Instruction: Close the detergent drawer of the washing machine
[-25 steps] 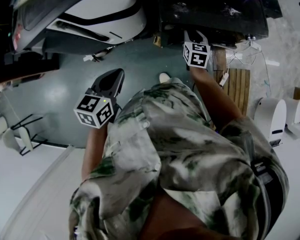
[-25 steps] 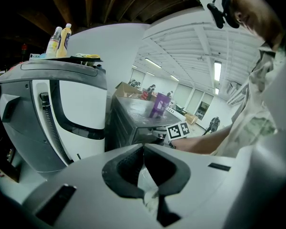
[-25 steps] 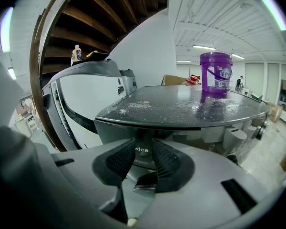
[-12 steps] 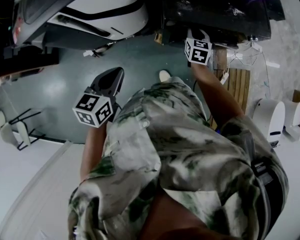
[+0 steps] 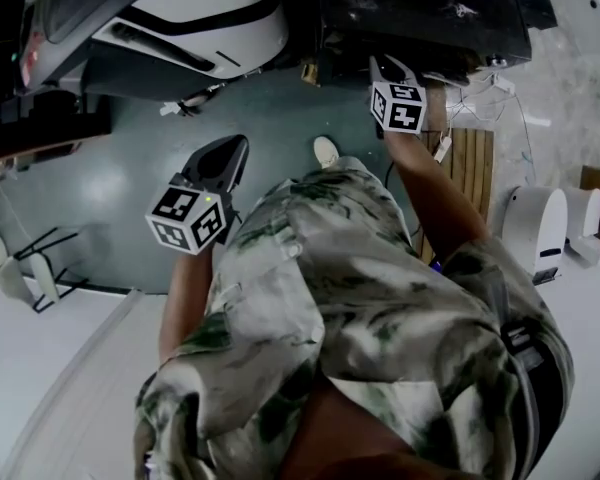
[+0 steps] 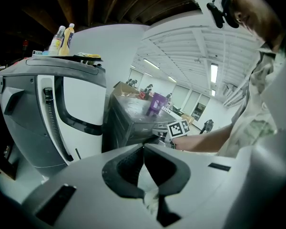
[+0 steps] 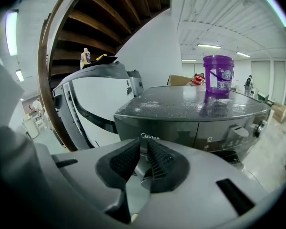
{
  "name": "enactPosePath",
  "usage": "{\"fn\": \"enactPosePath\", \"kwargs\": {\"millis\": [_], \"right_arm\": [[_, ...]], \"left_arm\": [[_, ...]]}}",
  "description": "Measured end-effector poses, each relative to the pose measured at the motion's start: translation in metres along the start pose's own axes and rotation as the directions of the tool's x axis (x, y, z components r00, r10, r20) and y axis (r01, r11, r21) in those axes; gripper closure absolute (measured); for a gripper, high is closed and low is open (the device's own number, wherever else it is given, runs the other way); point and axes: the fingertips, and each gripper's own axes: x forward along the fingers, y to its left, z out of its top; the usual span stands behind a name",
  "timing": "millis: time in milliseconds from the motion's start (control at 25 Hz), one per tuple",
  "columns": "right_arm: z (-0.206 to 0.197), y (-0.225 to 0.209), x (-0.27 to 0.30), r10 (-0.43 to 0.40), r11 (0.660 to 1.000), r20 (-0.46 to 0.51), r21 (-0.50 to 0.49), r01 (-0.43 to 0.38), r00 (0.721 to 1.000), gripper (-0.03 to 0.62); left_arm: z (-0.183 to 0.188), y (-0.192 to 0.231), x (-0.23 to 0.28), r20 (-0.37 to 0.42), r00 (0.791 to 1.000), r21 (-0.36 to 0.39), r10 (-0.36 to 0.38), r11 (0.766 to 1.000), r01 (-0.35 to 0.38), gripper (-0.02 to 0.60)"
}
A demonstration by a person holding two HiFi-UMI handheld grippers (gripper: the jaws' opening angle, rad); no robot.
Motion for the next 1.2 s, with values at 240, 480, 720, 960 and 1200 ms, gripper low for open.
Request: {"fn": "enactPosePath", "kwargs": {"millis": [240, 480, 720, 960, 1200], "right_arm": [[-0.005, 0.039, -0.050, 0.054, 0.998, 0.023, -0.026, -0.054, 0.998, 0.546], [-0.015, 0.075, -0.103, 0.101, 0.993, 0.028, -0.058, -0.100, 0.994, 0.560], [-0.035, 0.118, -0.154, 0.175, 0.981, -0.005, -0.085, -0.175, 0.984, 0.567], [-0.052, 0.157, -0.203, 0.248, 0.960, -0.035, -0.121, -0.251, 0.968, 0.569], [-0.064, 0.193, -0.246, 0.299, 0.944, -0.048, -0.133, -0.303, 0.953, 0.571]], "left_arm": [[-0.019, -0.010, -0.020, 0.005, 0.999, 0.013, -0.044, 0.999, 0.044, 0.554], [-0.038, -0.027, -0.041, 0.023, 0.995, 0.022, -0.093, 0.995, 0.092, 0.554], [-0.062, -0.036, -0.072, 0.031, 0.992, 0.028, -0.122, 0.992, 0.122, 0.554], [-0.090, -0.038, -0.104, 0.046, 0.991, 0.030, -0.129, 0.991, 0.127, 0.554], [-0.102, -0.043, -0.131, 0.076, 0.989, 0.028, -0.127, 0.992, 0.125, 0.554]]}}
